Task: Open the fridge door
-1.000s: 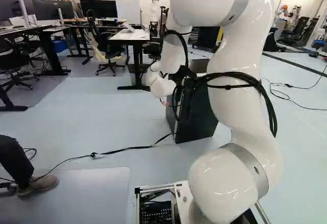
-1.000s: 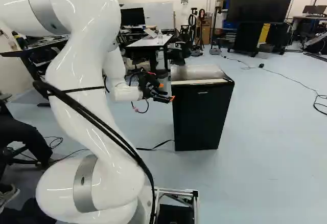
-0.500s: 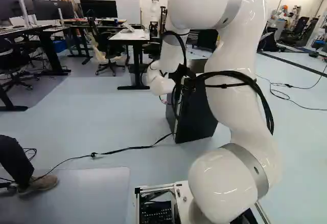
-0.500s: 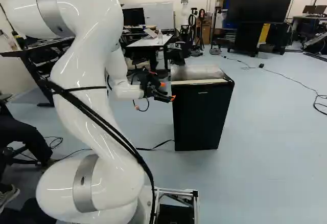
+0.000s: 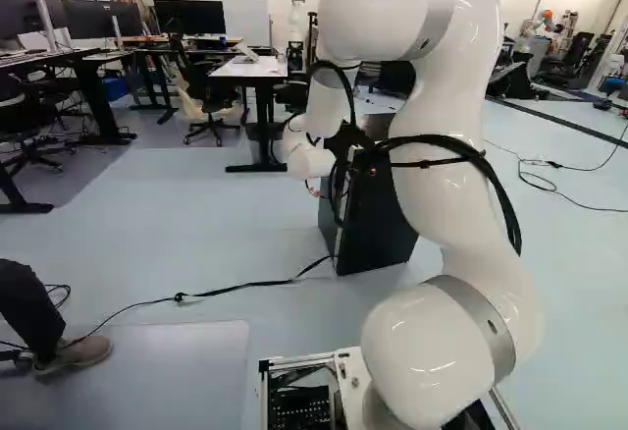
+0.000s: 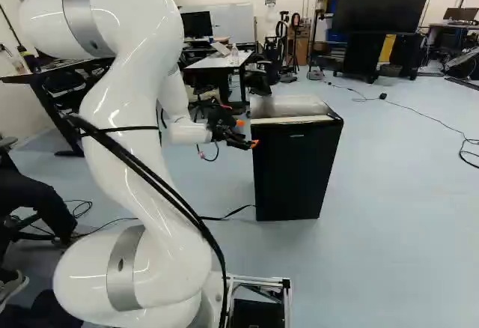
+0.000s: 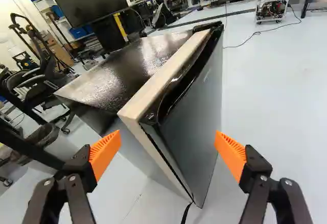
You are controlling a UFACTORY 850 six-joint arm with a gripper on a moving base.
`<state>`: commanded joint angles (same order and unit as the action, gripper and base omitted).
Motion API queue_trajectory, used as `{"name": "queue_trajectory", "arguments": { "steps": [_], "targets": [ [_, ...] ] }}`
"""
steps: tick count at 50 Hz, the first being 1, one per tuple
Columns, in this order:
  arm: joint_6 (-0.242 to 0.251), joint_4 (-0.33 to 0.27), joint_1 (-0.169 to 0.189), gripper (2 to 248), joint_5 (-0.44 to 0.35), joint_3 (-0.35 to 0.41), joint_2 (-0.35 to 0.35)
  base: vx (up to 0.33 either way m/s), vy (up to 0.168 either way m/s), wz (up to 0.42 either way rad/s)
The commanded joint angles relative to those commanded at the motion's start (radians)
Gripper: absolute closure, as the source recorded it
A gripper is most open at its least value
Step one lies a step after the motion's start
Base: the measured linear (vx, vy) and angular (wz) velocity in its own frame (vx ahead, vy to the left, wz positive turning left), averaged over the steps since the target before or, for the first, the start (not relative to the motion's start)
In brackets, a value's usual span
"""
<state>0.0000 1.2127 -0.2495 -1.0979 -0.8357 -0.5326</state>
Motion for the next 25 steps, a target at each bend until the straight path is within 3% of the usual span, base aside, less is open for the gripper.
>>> {"name": "queue_trajectory", "arguments": {
  "steps": [25],
  "targets": [
    [0.000,0.044,0.013,3,0.000,-0.021,-0.014,0.000,0.000,0.000]
  ]
}}
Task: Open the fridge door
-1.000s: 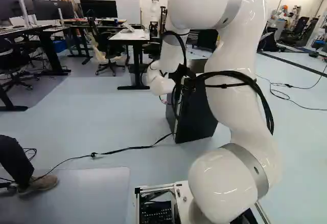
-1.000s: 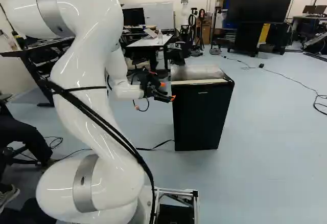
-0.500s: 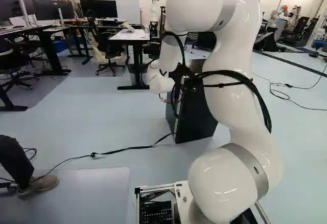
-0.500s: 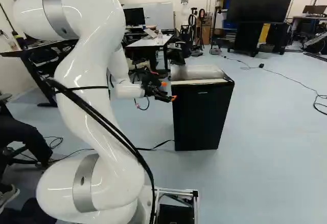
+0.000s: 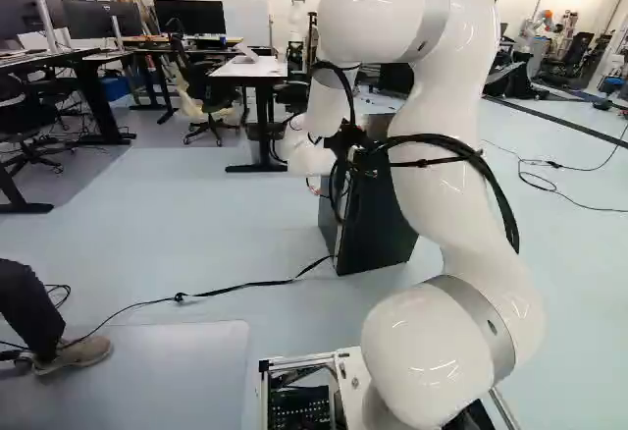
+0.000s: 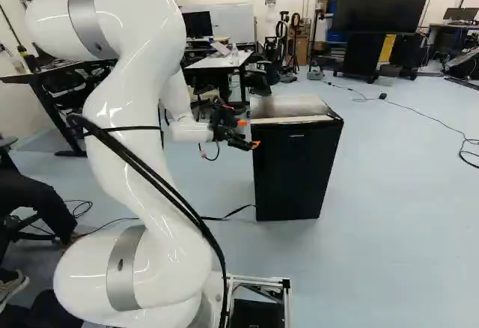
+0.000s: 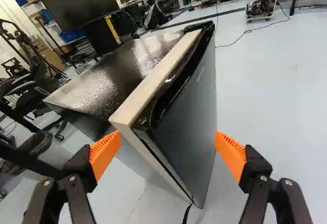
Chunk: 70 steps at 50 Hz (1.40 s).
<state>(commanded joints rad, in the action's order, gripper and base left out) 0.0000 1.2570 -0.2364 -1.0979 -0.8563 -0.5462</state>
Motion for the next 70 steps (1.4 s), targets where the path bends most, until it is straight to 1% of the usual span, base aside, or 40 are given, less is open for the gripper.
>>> {"name": "queue_trajectory", "arguments": {
  "steps": [46,61,70],
  "targets": [
    [0.000,0.084,0.009,3,0.000,-0.040,-0.026,0.000,0.000,0.000],
    [0.000,0.135,0.011,3,0.000,-0.040,-0.026,0.000,0.000,0.000],
    [0.000,0.177,0.020,3,0.000,-0.029,-0.019,0.000,-0.001,-0.004]
  ]
}}
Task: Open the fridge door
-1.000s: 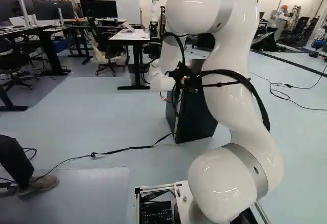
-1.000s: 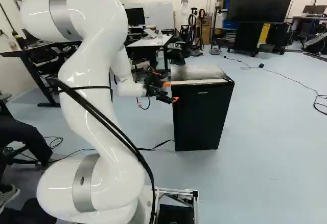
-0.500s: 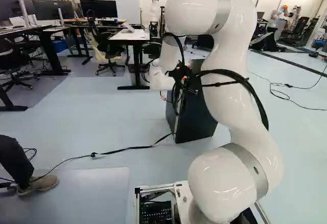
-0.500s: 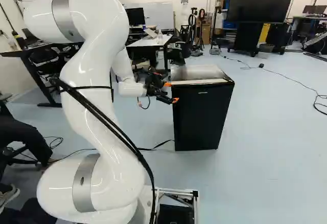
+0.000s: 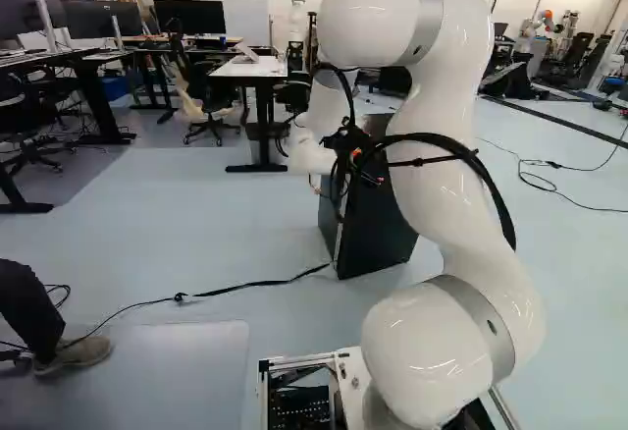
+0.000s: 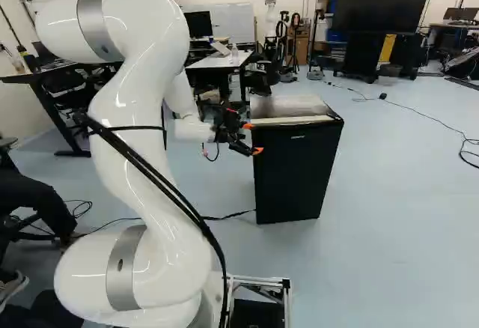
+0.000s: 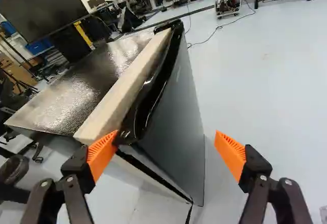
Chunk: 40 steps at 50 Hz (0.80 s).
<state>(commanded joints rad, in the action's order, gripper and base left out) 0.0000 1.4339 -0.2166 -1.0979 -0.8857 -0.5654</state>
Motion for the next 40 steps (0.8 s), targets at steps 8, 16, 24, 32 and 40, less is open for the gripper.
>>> {"name": "queue_trajectory", "arguments": {
  "steps": [8,16,24,32,40],
  "targets": [
    [0.000,0.066,0.016,3,0.000,0.023,0.014,0.000,0.000,0.000],
    [0.000,0.147,0.035,3,0.000,0.049,0.030,0.001,-0.004,-0.010],
    [0.000,0.230,0.056,3,0.000,0.074,0.044,0.000,0.000,0.000],
    [0.000,0.314,0.079,3,0.000,0.096,0.056,0.000,0.000,0.000],
    [0.000,0.399,0.105,3,0.000,0.115,0.067,0.000,0.000,0.000]
  ]
}}
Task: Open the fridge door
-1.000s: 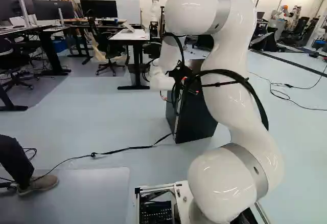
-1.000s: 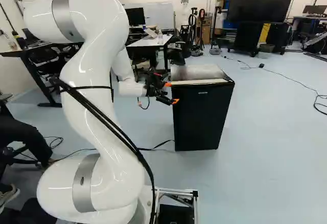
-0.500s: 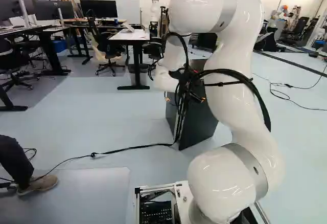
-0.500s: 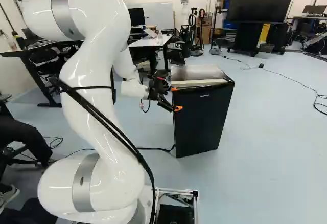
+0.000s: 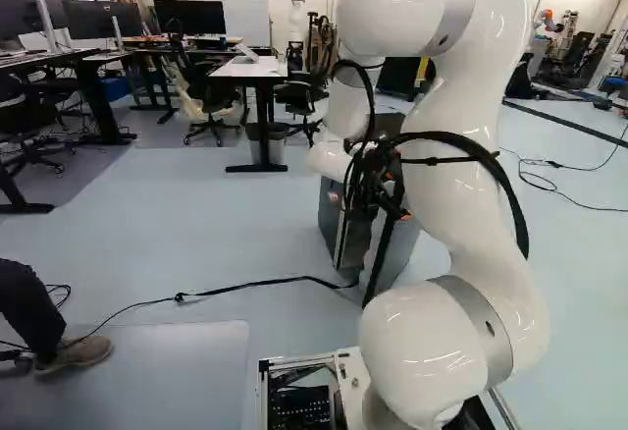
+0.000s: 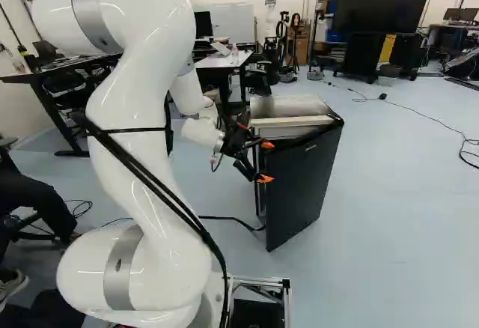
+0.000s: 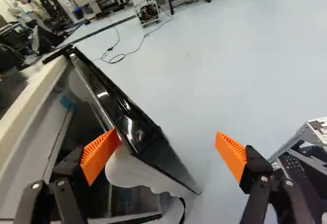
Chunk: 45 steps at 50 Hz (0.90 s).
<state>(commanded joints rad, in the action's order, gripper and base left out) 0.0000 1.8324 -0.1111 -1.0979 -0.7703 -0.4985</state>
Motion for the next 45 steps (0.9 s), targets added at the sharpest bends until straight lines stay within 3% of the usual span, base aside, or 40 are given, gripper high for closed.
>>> {"name": "queue_trajectory", "arguments": {
  "steps": [27,45],
  "targets": [
    [0.000,0.283,0.112,3,0.000,0.048,0.023,0.000,0.000,0.000],
    [0.000,0.320,0.139,3,0.000,0.064,0.029,0.000,0.000,-0.002]
  ]
}}
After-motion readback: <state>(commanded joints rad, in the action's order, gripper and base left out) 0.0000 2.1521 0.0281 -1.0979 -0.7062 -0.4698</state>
